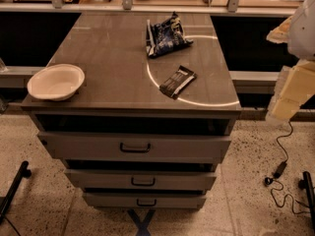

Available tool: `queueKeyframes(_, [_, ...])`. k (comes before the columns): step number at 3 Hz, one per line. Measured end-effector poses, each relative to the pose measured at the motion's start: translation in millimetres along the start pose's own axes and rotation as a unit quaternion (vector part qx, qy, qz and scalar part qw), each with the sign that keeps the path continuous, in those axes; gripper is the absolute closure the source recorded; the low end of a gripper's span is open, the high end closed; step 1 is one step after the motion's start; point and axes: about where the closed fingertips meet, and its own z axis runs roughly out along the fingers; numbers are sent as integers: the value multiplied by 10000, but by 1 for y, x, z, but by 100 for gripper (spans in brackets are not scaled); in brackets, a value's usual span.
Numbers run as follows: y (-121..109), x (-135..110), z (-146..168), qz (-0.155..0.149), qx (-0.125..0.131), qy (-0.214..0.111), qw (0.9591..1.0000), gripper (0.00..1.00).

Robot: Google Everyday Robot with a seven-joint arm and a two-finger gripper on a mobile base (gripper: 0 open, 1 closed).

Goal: Move rxbar chocolate near paper bowl

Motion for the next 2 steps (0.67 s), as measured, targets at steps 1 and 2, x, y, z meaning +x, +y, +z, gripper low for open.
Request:
queueKeyframes(1, [0,0,0,0,0,0,10000,0])
queueKeyframes(2, [-24,-12,2,47,275,-286,9992,0])
